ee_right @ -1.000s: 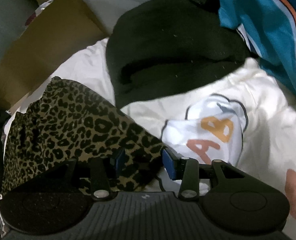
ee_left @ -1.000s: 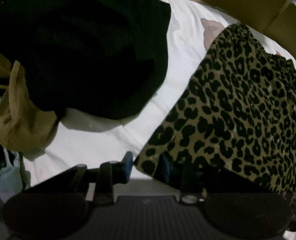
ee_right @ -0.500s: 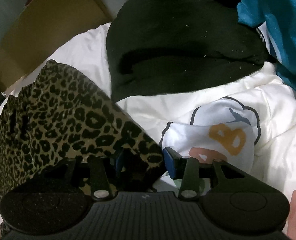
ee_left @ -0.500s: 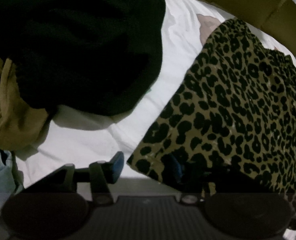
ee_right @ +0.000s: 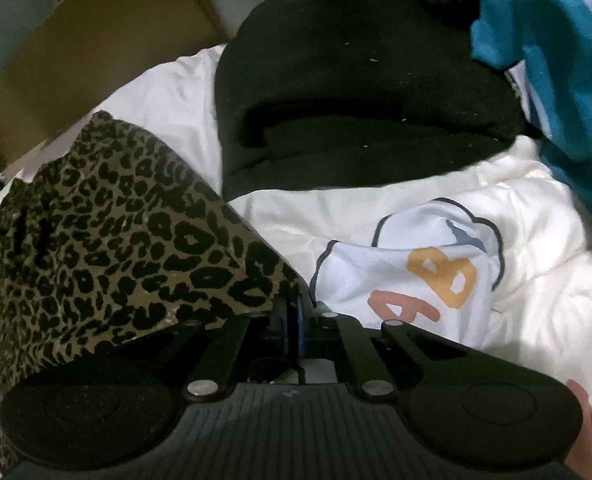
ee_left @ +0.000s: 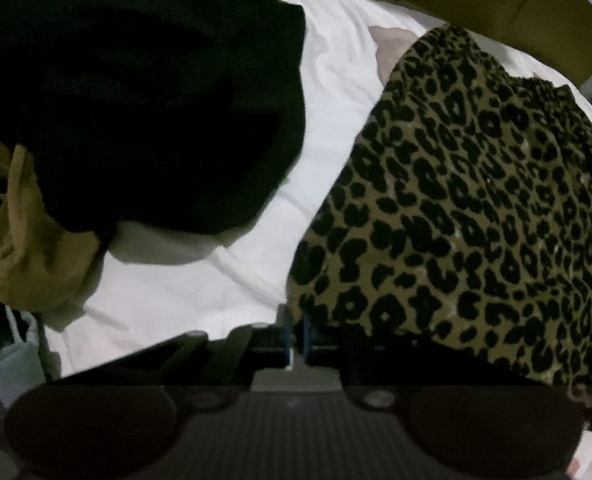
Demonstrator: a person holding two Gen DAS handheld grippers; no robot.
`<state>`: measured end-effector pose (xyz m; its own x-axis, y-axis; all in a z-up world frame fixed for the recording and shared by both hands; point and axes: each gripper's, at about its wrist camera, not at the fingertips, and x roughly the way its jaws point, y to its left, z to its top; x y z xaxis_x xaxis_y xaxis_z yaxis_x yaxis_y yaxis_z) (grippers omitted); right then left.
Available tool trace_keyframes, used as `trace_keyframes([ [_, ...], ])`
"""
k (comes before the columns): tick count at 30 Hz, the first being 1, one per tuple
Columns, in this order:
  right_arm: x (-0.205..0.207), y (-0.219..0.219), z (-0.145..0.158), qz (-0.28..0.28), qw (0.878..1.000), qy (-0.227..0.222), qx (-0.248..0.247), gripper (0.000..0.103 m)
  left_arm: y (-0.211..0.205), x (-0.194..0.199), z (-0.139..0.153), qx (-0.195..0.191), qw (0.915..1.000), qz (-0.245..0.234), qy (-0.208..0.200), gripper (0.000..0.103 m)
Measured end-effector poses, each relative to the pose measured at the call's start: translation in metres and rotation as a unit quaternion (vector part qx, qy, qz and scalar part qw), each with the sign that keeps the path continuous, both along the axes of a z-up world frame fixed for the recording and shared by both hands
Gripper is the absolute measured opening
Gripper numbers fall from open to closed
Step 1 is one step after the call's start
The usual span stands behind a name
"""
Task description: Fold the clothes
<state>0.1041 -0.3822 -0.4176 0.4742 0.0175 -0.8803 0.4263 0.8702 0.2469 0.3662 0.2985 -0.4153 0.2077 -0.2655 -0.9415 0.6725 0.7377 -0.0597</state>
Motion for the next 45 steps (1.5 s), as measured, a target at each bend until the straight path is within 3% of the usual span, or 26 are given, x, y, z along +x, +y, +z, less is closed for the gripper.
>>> trace_keyframes([
  [6, -0.001, -0.008, 0.005, -0.021, 1.000, 0.002, -0.006, 0.001, 0.004, 0.007, 0.014, 0.005, 1.0000, -0.005, -0.001, 0.005],
  [9, 0.002, -0.008, -0.006, -0.025, 1.000, 0.012, -0.002, 0.001, 0.000, 0.013, 0.004, 0.020, 0.9998, 0.001, 0.008, 0.007],
  [12, 0.005, -0.014, -0.015, -0.040, 0.999, 0.016, 0.017, 0.003, -0.010, 0.017, -0.005, 0.043, 0.9990, 0.010, 0.007, 0.014],
  [14, 0.007, -0.014, -0.013, -0.036, 0.999, 0.021, 0.015, 0.011, -0.016, 0.016, -0.004, 0.068, 0.9975, 0.012, -0.010, 0.031],
  [16, 0.007, -0.009, -0.006, -0.024, 0.999, 0.022, -0.010, 0.023, -0.023, 0.012, 0.002, 0.091, 0.9951, 0.006, -0.037, 0.031],
  [17, 0.006, -0.006, -0.003, -0.023, 0.999, 0.023, -0.023, 0.027, -0.026, 0.011, 0.005, 0.089, 0.9952, 0.006, -0.038, 0.027],
  [21, 0.004, 0.002, 0.013, -0.009, 0.999, 0.004, -0.040, 0.029, -0.035, 0.008, 0.021, 0.071, 0.9965, 0.007, -0.044, 0.026],
  [23, 0.005, 0.006, 0.021, 0.003, 0.999, -0.010, -0.053, 0.035, -0.040, 0.008, 0.030, 0.061, 0.9969, 0.003, -0.050, 0.026],
  [31, 0.019, 0.015, 0.042, 0.014, 0.997, -0.056, -0.052, 0.035, -0.062, 0.004, 0.059, 0.018, 0.9968, -0.002, -0.078, 0.026],
  [45, 0.042, 0.064, 0.017, 0.110, 0.992, -0.064, -0.025, 0.035, -0.101, -0.016, 0.039, -0.051, 0.9972, -0.037, -0.039, 0.025],
])
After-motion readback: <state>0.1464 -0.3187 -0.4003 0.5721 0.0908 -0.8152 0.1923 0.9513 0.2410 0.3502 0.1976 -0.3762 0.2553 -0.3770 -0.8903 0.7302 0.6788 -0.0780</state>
